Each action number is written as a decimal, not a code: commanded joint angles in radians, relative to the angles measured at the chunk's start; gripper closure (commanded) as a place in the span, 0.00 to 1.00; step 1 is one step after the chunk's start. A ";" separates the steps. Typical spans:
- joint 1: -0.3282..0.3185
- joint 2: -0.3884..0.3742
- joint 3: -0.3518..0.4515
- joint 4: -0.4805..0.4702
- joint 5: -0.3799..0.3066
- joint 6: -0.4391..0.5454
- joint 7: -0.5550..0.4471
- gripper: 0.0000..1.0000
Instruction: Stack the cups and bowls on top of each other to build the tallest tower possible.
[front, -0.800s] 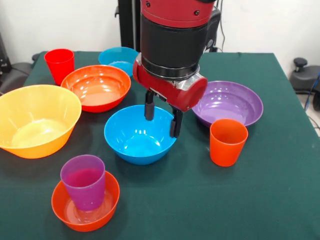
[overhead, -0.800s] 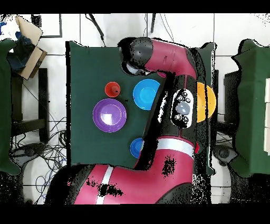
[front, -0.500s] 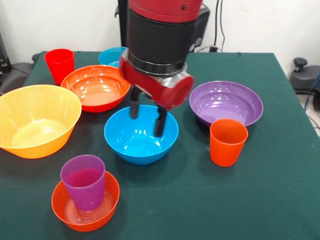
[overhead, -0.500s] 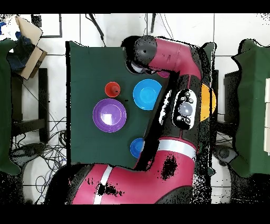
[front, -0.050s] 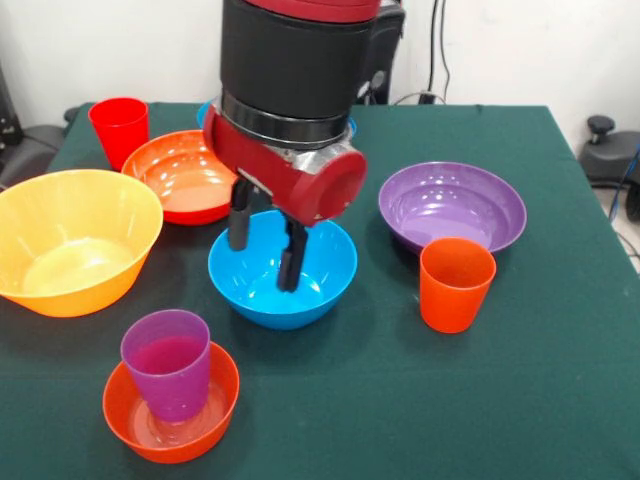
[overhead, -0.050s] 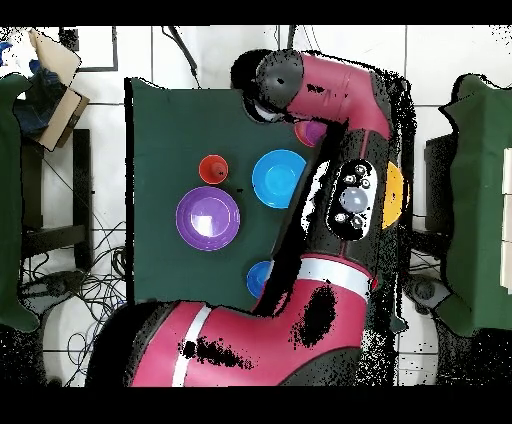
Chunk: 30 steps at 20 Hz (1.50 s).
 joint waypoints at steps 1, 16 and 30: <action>0.073 0.001 0.089 0.107 0.047 0.004 0.189 0.00; 0.179 -0.114 0.089 0.336 0.066 -0.002 0.068 0.00; 0.241 -0.156 0.084 0.585 0.061 -0.211 0.103 0.00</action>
